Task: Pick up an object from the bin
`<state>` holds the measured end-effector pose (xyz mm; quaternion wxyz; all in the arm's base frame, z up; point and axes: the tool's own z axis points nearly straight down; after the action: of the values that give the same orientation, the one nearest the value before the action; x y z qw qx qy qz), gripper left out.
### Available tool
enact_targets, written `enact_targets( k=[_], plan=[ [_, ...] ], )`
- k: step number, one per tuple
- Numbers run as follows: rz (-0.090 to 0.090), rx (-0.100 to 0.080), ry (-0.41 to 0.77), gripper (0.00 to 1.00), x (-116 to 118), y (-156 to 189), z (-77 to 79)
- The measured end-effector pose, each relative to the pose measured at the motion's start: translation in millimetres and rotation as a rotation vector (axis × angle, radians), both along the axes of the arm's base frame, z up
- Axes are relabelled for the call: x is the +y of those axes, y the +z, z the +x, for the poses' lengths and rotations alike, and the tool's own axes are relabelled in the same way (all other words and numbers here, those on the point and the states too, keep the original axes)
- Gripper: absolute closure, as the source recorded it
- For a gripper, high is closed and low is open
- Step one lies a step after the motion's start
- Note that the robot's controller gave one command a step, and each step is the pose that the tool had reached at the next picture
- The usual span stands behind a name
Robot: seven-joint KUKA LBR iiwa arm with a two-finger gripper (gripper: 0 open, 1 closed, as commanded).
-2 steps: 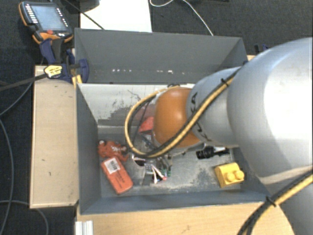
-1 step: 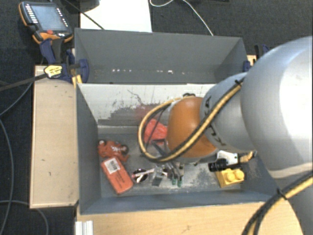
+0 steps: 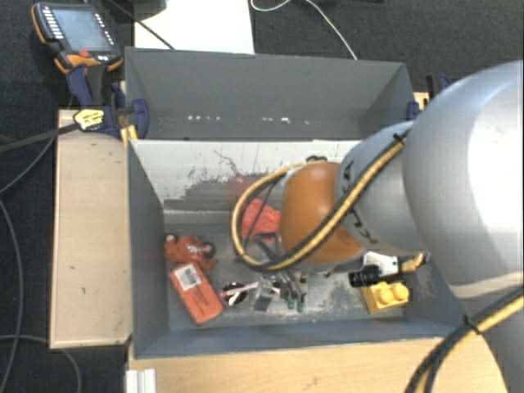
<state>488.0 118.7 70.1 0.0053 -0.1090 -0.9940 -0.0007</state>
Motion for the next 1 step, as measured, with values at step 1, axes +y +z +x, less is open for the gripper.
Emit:
enact_targets(
  k=[1],
  plan=[
    [0.0,0.0,0.0,1.0,0.0,0.7,0.0]
  ],
)
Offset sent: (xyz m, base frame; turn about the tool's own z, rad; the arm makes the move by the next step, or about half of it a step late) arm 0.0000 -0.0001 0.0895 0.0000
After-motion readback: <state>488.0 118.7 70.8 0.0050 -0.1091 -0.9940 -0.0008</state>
